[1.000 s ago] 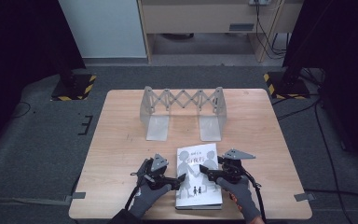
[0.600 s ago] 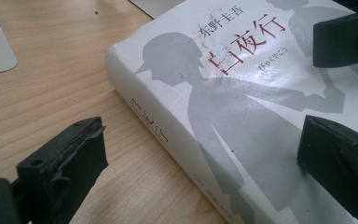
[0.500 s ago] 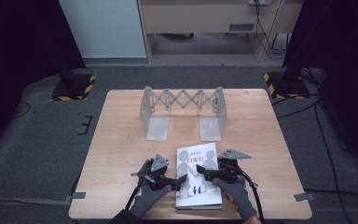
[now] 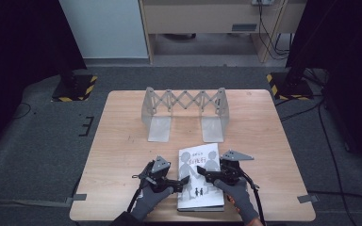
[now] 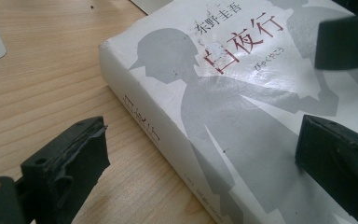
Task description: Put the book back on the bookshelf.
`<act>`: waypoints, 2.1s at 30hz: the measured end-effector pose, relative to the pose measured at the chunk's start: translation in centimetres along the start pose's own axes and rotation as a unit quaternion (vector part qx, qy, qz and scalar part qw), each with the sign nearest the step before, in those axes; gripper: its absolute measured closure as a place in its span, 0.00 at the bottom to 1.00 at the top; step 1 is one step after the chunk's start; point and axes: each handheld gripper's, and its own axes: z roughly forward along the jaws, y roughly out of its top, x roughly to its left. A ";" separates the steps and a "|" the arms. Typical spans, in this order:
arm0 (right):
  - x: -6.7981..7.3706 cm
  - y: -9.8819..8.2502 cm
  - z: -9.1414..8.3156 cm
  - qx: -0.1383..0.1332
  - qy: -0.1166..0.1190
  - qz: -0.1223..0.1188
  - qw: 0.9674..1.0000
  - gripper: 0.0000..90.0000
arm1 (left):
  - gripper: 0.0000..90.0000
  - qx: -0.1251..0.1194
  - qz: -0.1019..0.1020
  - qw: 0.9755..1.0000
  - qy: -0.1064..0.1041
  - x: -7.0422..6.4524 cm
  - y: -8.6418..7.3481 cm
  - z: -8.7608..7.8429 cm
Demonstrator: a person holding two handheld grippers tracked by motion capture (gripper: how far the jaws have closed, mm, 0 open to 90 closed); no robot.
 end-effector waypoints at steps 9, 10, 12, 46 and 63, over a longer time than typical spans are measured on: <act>0.0 -0.4 0.5 0.006 0.003 0.018 1.000 0.38 | 0.03 -0.001 -0.009 1.000 -0.009 0.0 -0.1 0.1; 0.0 -0.3 0.4 0.001 0.004 0.020 1.000 0.40 | 0.03 0.000 -0.017 1.000 -0.013 0.1 -0.1 0.1; 0.0 -0.2 0.3 0.000 0.004 0.023 1.000 0.43 | 0.03 0.000 -0.016 1.000 -0.013 0.1 -0.1 0.1; -0.6 0.4 -0.4 -0.011 0.021 0.069 0.997 0.69 | 0.02 -0.004 -0.056 0.997 -0.051 0.1 -0.1 0.5; 0.4 1.0 -2.0 -0.056 0.050 0.041 0.996 0.76 | 0.00 -0.020 -0.081 0.992 -0.097 0.1 -0.2 0.6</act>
